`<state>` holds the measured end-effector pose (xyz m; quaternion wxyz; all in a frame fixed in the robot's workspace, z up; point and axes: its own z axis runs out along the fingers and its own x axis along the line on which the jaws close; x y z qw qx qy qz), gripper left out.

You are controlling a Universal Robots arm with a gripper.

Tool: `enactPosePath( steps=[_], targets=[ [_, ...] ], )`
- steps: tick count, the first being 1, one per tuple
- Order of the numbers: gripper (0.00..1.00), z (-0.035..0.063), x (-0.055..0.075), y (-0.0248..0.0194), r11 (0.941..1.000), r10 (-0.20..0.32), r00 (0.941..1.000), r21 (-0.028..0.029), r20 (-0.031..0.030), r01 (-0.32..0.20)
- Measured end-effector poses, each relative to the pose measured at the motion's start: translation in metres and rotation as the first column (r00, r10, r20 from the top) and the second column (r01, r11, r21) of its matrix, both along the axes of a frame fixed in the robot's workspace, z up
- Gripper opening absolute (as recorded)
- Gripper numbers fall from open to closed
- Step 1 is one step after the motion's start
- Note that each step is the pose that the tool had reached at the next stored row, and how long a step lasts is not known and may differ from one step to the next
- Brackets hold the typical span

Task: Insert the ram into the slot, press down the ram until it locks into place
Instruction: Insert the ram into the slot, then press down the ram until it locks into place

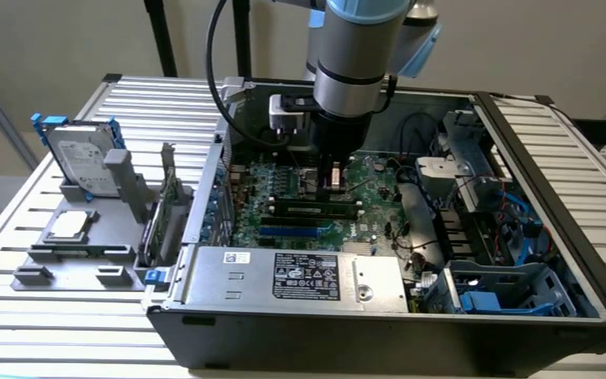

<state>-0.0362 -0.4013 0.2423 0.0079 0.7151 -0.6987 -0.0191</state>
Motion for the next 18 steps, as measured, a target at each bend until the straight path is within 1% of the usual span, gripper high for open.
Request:
enactPosePath(
  steps=[5,10,18],
  targets=[
    [0.10,0.0000,0.0000,0.0000,1.0000,0.000,1.0000,0.0000,0.0000,0.000],
    [0.10,-0.0010,-0.0001,0.0026,1.0000,0.000,1.0000,0.0002,0.0001,0.000],
    [0.10,-0.0082,-0.0016,0.0027,1.0000,0.000,1.0000,-0.0006,0.0001,0.000]
  ],
)
